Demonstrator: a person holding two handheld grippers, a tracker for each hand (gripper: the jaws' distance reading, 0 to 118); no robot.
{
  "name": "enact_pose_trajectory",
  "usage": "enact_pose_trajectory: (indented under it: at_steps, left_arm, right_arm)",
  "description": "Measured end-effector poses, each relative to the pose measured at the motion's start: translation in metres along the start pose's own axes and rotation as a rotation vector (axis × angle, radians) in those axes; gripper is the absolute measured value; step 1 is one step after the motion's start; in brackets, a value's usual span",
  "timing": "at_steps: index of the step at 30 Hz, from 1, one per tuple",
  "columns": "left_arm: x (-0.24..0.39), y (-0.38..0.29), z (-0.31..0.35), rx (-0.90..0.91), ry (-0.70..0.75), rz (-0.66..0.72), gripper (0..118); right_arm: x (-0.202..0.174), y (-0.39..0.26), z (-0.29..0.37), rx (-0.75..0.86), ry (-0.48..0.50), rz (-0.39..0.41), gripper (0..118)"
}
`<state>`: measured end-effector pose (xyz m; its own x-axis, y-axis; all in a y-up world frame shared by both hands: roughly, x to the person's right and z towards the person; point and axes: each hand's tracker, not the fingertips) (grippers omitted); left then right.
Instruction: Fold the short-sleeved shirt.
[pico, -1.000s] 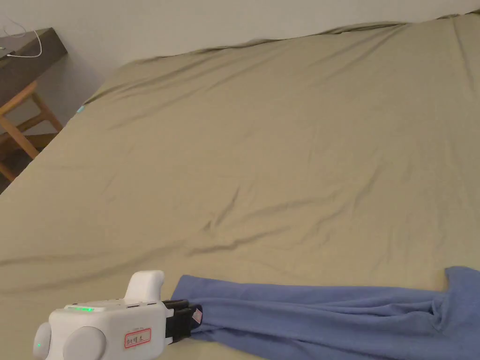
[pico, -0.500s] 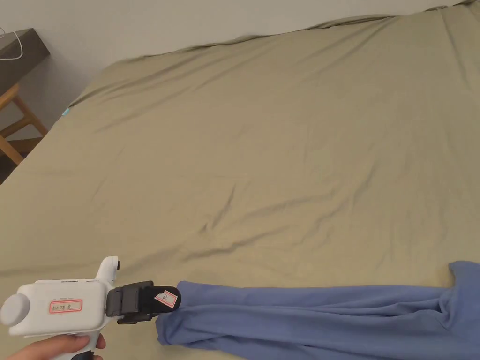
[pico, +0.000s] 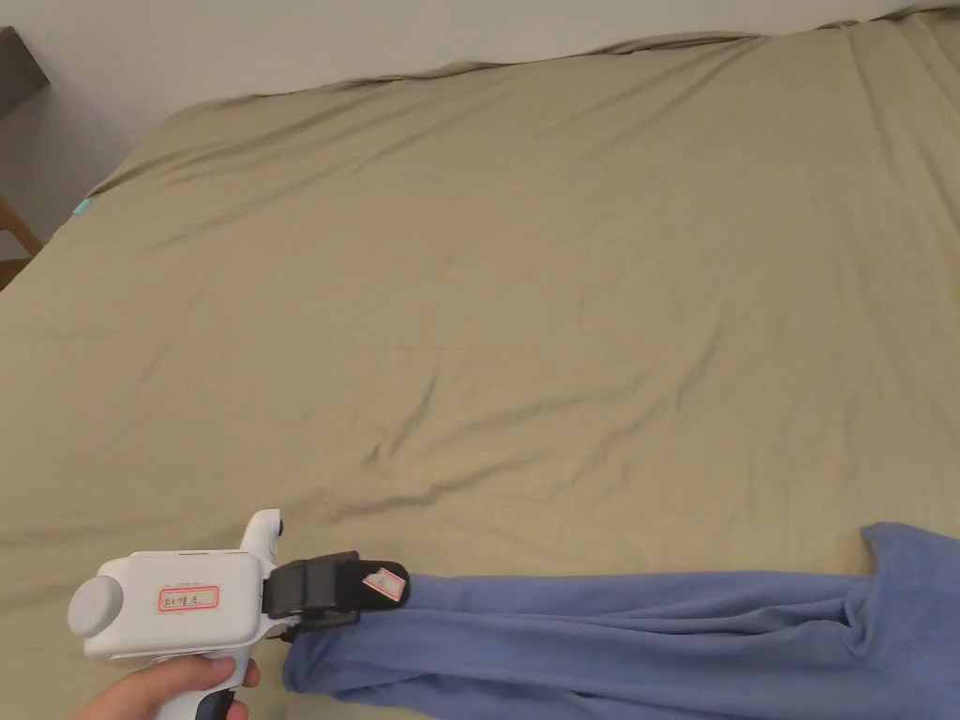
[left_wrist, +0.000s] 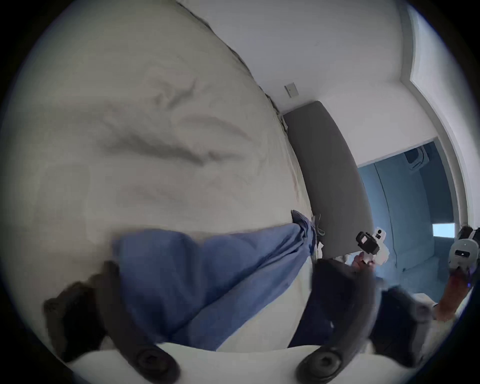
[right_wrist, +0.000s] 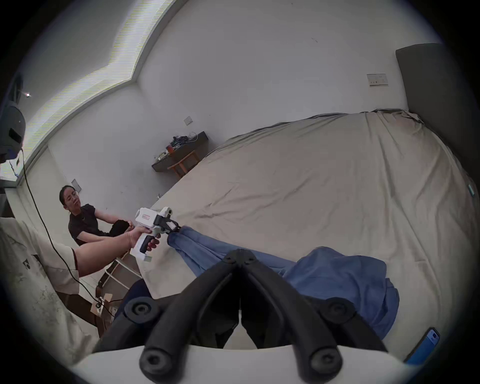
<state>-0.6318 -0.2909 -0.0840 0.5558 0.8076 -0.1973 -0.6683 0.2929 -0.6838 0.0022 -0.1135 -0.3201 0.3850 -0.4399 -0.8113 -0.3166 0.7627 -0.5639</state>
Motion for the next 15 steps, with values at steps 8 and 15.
enact_pose_trajectory:
  at_steps: [8, 15]
  left_arm:
    - [0.045, -0.046, -0.004, 0.14, 0.046, 0.107, 13]
    - [0.093, -0.053, 0.054, 0.209, 0.508, 0.006, 13]
  right_arm:
    - [0.0, 0.003, 0.005, 0.002, -0.012, 0.005, 3]
    - [0.0, 0.009, 0.011, 0.017, -0.067, 0.007, 3]
